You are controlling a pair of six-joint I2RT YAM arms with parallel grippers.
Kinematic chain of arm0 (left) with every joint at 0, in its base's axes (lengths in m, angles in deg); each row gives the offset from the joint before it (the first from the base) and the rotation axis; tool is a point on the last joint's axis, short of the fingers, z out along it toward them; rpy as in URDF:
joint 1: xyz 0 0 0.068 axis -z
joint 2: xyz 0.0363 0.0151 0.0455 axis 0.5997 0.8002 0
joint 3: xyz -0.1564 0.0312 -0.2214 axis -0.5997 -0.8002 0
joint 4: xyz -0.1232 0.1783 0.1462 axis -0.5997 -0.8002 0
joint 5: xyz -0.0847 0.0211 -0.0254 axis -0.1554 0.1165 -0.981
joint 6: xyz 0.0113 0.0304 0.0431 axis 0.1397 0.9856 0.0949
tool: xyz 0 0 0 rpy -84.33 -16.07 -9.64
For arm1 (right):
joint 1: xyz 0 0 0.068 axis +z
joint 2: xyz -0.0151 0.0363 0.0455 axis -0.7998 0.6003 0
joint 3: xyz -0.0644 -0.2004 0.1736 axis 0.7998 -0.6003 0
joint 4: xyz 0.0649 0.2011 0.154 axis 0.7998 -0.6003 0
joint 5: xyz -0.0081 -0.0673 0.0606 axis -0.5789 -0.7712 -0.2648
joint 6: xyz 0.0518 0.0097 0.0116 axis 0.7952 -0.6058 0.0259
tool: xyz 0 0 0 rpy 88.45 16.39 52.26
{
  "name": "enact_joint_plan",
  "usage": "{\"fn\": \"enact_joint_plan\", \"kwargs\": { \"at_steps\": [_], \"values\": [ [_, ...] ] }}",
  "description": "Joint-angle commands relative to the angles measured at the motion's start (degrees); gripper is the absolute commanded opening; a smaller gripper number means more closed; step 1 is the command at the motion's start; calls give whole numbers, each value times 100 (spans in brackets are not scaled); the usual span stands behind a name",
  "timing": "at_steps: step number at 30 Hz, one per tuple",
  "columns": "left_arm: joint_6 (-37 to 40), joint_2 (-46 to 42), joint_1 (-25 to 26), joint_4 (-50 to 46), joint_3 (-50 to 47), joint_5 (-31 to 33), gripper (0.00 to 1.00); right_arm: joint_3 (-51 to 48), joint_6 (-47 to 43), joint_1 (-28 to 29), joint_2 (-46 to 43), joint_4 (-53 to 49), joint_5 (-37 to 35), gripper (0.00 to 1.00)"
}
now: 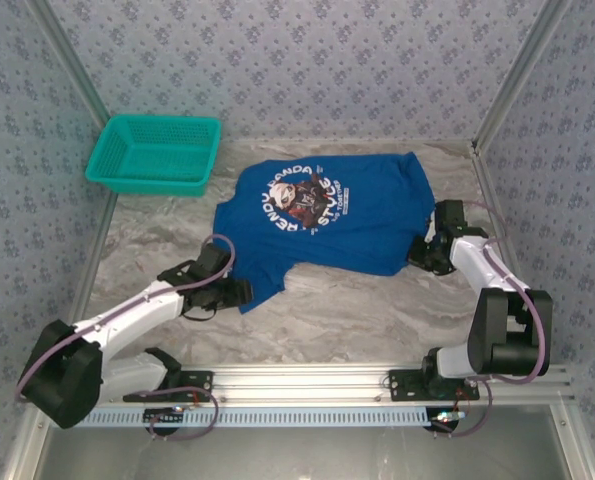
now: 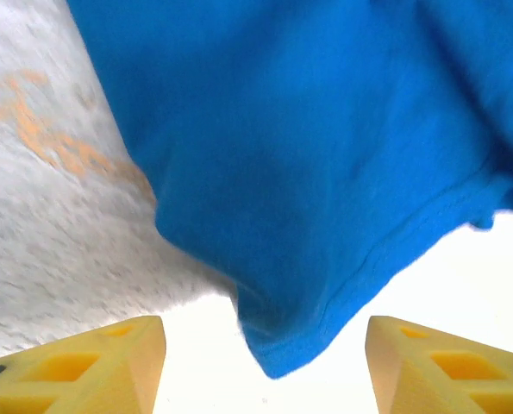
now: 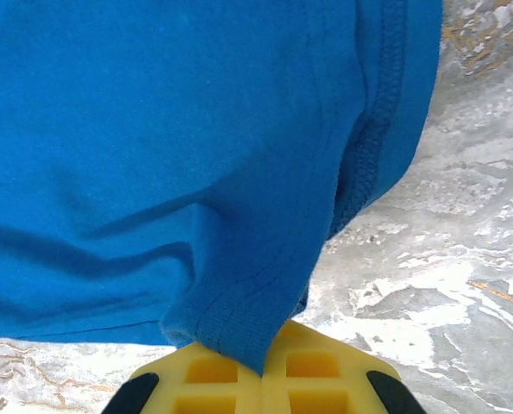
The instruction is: Fold the inside-out t-shirt
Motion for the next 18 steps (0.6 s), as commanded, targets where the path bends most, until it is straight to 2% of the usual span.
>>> {"fn": "enact_joint_plan", "kwargs": {
  "at_steps": [1, 7, 9, 12, 15, 18],
  "values": [
    [-176, 128, 38, -16, -164, -616, 59, 122, -122, 66, -131, -47, 114, 0],
    [-119, 553, 33, 590, -306, -811, 48, 115, -131, 92, -319, -133, -79, 0],
    [-108, 737, 31, 946, -358, -989, 40, 123, -127, 93, -359, -135, -149, 0],
    [-58, 914, 32, 1164, -296, -1012, 22, 152, -93, 92, -403, -135, -273, 0],
    [118, 673, -66, 1107, -28, -964, 3, 275, -47, 84, -578, -135, -469, 0],
    [313, -106, -503, 938, 389, -959, 0, 643, -38, 13, -938, -291, -648, 0]
  ]
}}
